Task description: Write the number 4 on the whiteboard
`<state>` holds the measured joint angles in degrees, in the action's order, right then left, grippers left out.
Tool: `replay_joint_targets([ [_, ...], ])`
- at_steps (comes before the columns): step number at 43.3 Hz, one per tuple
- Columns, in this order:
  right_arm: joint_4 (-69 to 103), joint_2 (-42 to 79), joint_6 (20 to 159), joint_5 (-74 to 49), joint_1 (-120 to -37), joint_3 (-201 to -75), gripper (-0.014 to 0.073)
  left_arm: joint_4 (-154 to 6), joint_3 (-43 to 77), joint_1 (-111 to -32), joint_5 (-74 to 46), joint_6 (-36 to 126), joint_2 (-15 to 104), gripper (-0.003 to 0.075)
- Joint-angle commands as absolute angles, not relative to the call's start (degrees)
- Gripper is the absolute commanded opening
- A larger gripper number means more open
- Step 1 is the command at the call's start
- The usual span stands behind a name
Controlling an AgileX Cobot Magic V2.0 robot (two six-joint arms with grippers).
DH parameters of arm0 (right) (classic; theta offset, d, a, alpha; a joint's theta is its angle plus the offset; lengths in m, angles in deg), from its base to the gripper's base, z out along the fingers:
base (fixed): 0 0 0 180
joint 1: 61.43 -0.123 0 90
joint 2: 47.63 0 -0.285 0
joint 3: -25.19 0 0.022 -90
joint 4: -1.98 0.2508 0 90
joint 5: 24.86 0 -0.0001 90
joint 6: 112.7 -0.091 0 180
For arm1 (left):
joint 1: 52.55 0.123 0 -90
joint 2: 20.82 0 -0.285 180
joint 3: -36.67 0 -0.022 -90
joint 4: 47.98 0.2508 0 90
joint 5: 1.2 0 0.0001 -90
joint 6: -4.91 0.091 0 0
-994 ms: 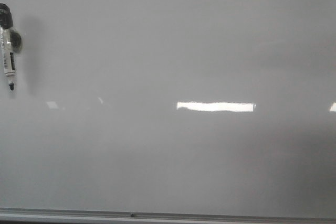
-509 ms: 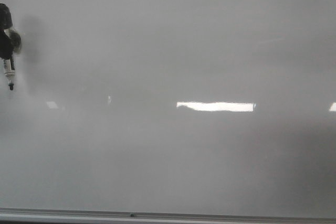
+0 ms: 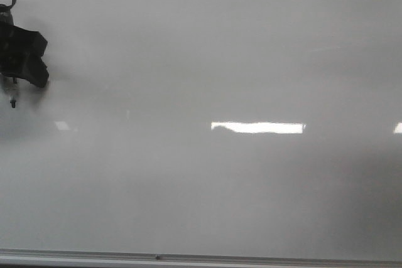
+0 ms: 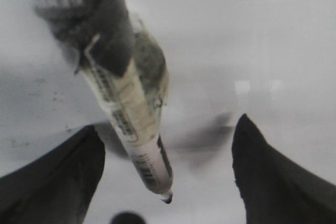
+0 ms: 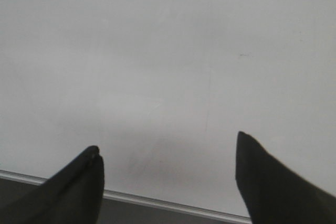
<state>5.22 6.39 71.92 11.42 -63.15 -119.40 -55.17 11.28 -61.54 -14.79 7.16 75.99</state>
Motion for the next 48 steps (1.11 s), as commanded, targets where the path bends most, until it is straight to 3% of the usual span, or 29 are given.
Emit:
replay_joint_targets([
  [1,5.52,6.30,72.47,7.41,-63.24,-121.33,0.0547,-55.15,13.05,-61.82,-10.51,7.20,74.66,0.0398],
  [14,5.52,6.25,72.47,6.25,-63.24,-121.33,0.0547,-52.89,13.05,-61.82,-10.34,7.20,74.98,0.0135],
  [25,5.90,7.07,72.42,6.11,-63.24,-121.14,0.0547,-49.21,13.27,-61.89,-19.85,7.29,67.72,-0.0012],
  [36,8.70,8.93,72.46,14.64,-63.24,-125.75,0.0547,-47.22,18.55,-64.33,-40.10,15.96,59.03,-0.0020],
  [48,11.06,11.62,77.43,23.28,-64.28,-132.41,0.0547,-53.23,24.64,-71.72,-58.56,31.71,58.05,-0.0020],
])
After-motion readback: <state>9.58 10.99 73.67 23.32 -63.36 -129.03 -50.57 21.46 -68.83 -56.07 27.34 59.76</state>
